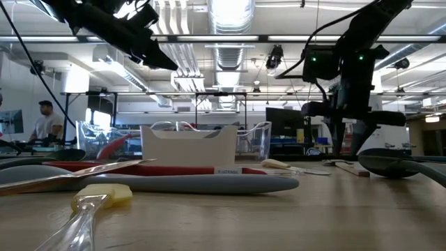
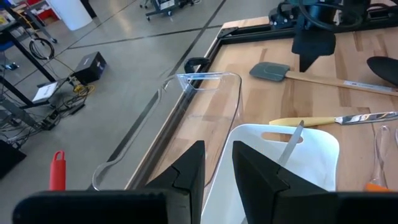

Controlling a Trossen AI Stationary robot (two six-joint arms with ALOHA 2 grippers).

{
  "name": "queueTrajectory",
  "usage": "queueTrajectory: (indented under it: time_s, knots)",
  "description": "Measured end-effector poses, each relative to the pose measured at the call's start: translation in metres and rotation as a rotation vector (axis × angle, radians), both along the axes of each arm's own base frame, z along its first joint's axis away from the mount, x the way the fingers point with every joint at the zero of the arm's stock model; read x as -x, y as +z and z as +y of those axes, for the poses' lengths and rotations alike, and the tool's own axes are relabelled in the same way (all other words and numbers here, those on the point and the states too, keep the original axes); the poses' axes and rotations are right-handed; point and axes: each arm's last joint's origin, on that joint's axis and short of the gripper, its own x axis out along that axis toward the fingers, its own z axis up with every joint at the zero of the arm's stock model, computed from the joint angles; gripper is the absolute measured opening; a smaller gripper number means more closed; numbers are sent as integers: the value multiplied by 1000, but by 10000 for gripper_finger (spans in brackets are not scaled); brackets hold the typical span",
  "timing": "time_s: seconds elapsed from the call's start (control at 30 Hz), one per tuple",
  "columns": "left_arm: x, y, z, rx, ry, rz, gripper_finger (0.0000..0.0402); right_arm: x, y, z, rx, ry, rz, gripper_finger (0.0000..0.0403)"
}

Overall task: Pick & Place Kitchen Items
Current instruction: Put the gray spatula into the right transparent bin

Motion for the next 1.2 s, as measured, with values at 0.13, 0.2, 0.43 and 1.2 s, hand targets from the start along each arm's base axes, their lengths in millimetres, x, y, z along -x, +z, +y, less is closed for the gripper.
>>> queueTrajectory:
  time_s: [0.13,0.2,0.43,1.2]
  knots:
    - [0,0,0,0,0,0,87,-2,-2,1,-6,-43,-13,170]
    - [0,0,0,0,0,0,87,-6,-5,-1,0,-50,-33,180]
    - [0,-1,0,2,-1,5,87,-13,-28,-14,-8,-100,13,193]
    - [1,-3,0,23,4,23,87,0,-37,-22,57,-156,186,102]
